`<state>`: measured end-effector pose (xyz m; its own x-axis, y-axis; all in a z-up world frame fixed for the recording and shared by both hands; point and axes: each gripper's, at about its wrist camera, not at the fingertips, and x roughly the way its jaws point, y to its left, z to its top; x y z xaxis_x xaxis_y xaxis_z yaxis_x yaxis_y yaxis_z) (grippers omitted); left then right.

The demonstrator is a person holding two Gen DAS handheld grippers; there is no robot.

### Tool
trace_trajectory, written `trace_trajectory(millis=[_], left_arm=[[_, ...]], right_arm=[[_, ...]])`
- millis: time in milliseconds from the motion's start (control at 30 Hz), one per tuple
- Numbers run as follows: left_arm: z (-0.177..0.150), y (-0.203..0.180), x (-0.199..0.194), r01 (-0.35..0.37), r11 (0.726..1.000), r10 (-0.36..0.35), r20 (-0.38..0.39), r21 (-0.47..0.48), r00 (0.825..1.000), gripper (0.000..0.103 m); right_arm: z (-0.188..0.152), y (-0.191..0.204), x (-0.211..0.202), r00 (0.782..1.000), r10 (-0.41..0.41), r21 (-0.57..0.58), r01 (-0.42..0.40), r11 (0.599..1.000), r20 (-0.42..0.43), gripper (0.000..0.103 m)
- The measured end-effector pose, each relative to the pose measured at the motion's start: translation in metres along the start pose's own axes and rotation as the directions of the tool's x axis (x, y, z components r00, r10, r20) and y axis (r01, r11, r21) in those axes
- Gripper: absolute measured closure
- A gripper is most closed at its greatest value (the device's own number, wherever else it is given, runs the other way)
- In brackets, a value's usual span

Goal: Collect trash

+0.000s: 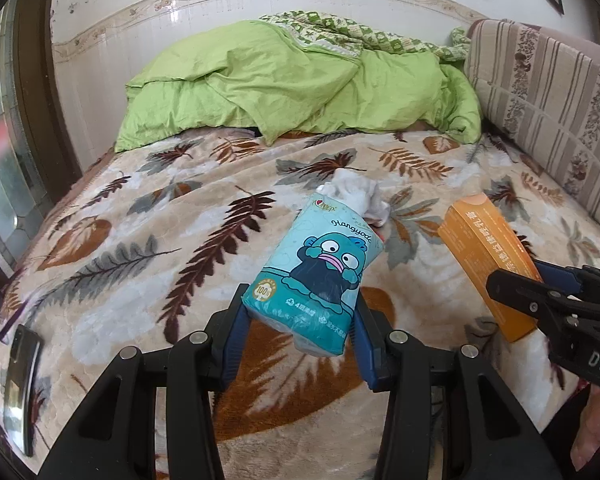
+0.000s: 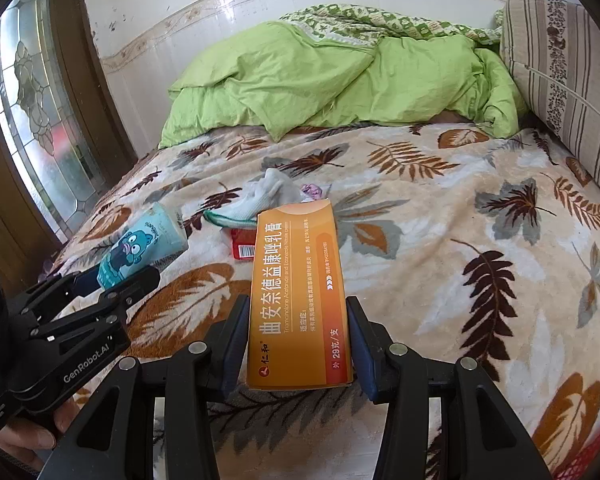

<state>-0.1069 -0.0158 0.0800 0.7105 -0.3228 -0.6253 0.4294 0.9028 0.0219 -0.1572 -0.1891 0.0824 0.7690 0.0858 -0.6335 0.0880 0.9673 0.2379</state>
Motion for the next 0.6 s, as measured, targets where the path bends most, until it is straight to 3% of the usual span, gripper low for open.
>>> trace_trajectory(millis=[133,333,467,600], left_arm=[[0.002,-0.012,-0.010,0.113,0.993,-0.113,-0.003,-0.016,0.994,0.058],[0.007,-0.061,-0.034,0.292,0.956,-0.292,-0.006,0.008,0.956,0.058],[0.010,-0.115,-0.054,0.405,0.911,-0.404,-0.030,0.074,0.914,0.058],[0.014,-0.170,-0.075,0.526,0.840,-0.520,-0.079,0.132,0.851,0.058]], right_arm=[[0.005,-0.020,-0.027,0.999,0.019,0.088,-0.023,0.996,0.038,0.053],[-0.005,-0.065,-0.099,0.995,-0.013,0.196,-0.007,0.981,0.098,0.053],[-0.024,-0.112,-0.158,0.989,-0.089,0.283,0.051,0.958,0.122,0.053],[-0.052,-0.160,-0.216,0.969,-0.211,0.380,0.148,0.913,0.128,0.053]])
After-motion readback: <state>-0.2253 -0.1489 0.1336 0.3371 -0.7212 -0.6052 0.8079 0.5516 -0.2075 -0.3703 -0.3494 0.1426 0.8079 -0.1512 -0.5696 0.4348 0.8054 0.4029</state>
